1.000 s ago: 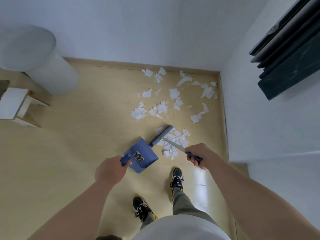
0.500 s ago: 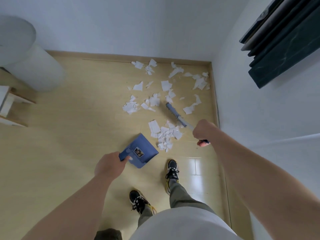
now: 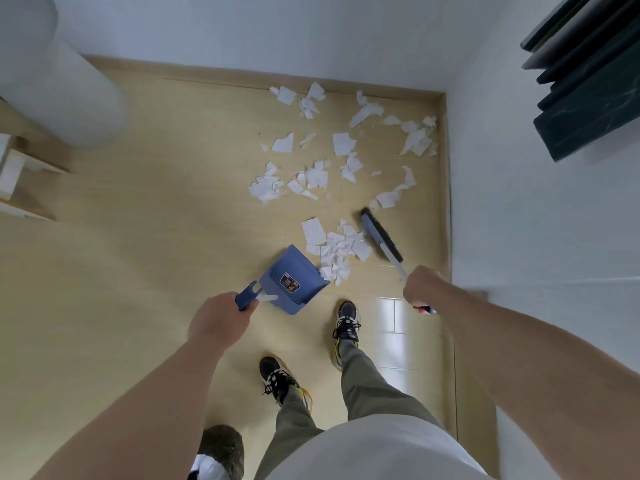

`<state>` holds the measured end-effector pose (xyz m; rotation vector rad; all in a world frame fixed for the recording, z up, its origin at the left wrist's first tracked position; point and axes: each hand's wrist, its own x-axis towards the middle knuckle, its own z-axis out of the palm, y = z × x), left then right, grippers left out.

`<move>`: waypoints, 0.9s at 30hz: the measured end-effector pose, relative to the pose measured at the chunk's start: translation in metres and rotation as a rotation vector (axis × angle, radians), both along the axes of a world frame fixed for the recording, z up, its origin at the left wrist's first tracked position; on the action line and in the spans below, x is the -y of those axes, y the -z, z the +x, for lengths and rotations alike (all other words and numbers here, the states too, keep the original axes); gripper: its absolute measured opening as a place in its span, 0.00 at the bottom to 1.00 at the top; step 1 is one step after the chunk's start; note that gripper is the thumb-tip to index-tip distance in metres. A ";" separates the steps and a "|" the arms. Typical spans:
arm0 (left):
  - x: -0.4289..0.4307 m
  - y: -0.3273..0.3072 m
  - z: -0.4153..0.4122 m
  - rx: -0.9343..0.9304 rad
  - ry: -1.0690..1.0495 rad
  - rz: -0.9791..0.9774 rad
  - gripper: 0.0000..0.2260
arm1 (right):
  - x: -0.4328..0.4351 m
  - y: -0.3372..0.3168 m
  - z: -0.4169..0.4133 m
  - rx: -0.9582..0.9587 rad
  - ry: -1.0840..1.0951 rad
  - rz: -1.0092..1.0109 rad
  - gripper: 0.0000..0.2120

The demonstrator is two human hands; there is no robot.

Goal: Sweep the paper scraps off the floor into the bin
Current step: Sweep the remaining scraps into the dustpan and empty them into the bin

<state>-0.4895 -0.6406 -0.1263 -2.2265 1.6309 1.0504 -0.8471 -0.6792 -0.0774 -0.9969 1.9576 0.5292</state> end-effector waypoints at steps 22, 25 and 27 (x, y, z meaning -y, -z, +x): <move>-0.003 -0.010 -0.003 -0.014 0.024 0.018 0.17 | -0.037 -0.091 0.073 0.075 -0.308 0.105 0.14; -0.005 -0.010 0.000 -0.013 0.017 0.012 0.18 | -0.030 -0.110 0.073 0.057 -0.335 0.088 0.14; -0.008 -0.010 0.001 -0.010 0.004 0.005 0.18 | -0.024 -0.120 0.073 0.048 -0.340 0.066 0.14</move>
